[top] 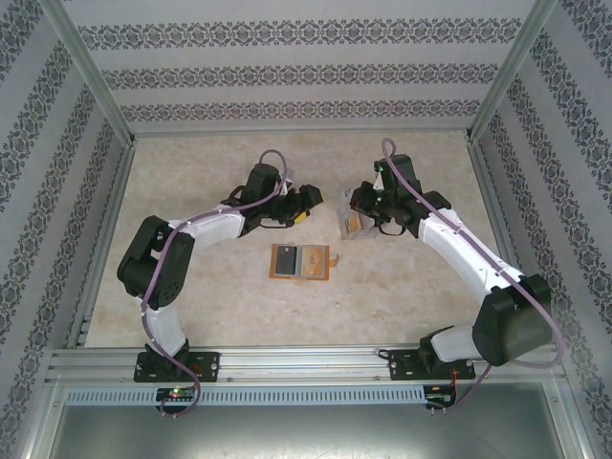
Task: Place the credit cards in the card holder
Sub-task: Pick up the credit card from the storage box.
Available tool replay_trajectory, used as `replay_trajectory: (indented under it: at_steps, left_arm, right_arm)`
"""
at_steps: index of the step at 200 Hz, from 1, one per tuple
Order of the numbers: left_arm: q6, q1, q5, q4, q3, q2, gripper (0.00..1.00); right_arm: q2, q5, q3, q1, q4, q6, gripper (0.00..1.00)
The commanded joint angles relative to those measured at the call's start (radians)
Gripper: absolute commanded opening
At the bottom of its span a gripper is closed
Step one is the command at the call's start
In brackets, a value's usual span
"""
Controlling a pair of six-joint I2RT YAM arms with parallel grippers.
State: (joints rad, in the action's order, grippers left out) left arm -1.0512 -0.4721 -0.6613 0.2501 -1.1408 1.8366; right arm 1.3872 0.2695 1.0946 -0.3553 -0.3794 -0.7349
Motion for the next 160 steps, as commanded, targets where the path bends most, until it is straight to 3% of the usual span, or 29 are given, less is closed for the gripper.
replay_trajectory:
  at_steps: [1, 38, 96, 144, 160]
  left_arm:
    - [-0.139, 0.013, -0.133, 0.278, 0.002, 0.019, 0.76]
    - [-0.229, 0.015, -0.19, 0.427, -0.02, 0.055, 0.66]
    - [-0.269, 0.015, -0.215, 0.501, -0.003, 0.04, 0.21]
    - [-0.301, 0.015, -0.215, 0.532, -0.007, 0.043, 0.0]
    - [-0.311, 0.015, -0.214, 0.546, -0.008, 0.044, 0.0]
  right_arm:
    - [-0.019, 0.192, -0.032, 0.013, 0.166, -0.126, 0.0]
    - [-0.029, 0.26, -0.081, 0.039, 0.267, -0.195, 0.0]
    - [-0.023, 0.332, -0.134, 0.084, 0.373, -0.26, 0.0]
    - [-0.001, 0.412, -0.164, 0.104, 0.483, -0.316, 0.06]
    - [0.007, 0.441, -0.168, 0.106, 0.502, -0.322, 0.1]
